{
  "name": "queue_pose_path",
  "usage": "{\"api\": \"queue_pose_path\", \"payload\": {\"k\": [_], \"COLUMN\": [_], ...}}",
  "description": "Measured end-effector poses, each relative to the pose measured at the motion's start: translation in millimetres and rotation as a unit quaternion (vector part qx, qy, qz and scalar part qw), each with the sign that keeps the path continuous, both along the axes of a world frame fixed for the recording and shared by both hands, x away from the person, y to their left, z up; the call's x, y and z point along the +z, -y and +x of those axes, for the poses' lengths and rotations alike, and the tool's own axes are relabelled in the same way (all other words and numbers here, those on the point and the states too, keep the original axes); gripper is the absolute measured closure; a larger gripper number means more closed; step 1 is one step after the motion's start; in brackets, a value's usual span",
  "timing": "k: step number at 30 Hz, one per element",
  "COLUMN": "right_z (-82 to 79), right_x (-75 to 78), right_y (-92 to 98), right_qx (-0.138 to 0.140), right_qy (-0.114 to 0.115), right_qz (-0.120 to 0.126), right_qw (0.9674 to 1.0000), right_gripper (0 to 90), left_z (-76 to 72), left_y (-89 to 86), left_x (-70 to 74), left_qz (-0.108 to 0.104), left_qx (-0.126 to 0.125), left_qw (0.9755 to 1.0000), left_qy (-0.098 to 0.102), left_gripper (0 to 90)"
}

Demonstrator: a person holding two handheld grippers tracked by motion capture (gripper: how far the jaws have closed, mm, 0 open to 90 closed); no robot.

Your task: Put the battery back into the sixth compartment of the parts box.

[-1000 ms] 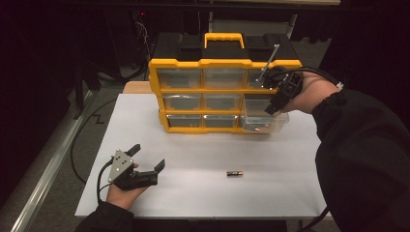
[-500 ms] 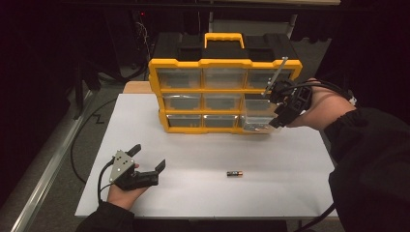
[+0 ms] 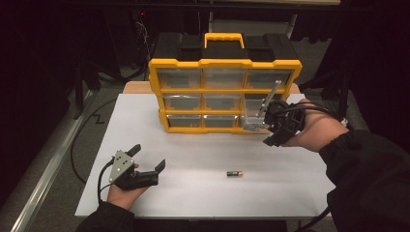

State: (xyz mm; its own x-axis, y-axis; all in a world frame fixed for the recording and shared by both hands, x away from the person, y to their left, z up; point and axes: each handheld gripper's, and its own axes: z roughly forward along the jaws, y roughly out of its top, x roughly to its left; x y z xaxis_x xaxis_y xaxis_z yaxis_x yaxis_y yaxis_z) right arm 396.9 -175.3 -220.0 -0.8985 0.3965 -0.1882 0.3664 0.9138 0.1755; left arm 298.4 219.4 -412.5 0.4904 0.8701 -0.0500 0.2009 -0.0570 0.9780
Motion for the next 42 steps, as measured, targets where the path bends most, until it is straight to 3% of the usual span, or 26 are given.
{"api": "queue_pose_path", "payload": {"k": [12, 21, 42], "right_z": [-8.8, -14.4, -20.7], "right_x": [-54.3, -87.5, -146.6], "right_y": [-4.1, -0.4, -1.7], "right_qx": [-0.003, -0.007, -0.001], "right_qy": [-0.011, -0.014, -0.014], "right_qz": [0.002, 0.008, 0.012], "right_qw": [0.9999, 0.9999, 0.9998], "right_gripper": [52.3, 43.6, 21.2], "left_z": [0.4, 0.0, 0.3], "left_y": [1.0, 1.1, 2.9], "left_x": [-0.4, -0.8, -1.1], "left_qz": [-0.001, 0.000, 0.004], "left_qx": [0.000, 0.002, -0.002], "left_qw": [1.0000, 1.0000, 1.0000], "left_qy": [0.000, 0.000, 0.001], "left_gripper": [0.4, 0.4, 0.4]}}
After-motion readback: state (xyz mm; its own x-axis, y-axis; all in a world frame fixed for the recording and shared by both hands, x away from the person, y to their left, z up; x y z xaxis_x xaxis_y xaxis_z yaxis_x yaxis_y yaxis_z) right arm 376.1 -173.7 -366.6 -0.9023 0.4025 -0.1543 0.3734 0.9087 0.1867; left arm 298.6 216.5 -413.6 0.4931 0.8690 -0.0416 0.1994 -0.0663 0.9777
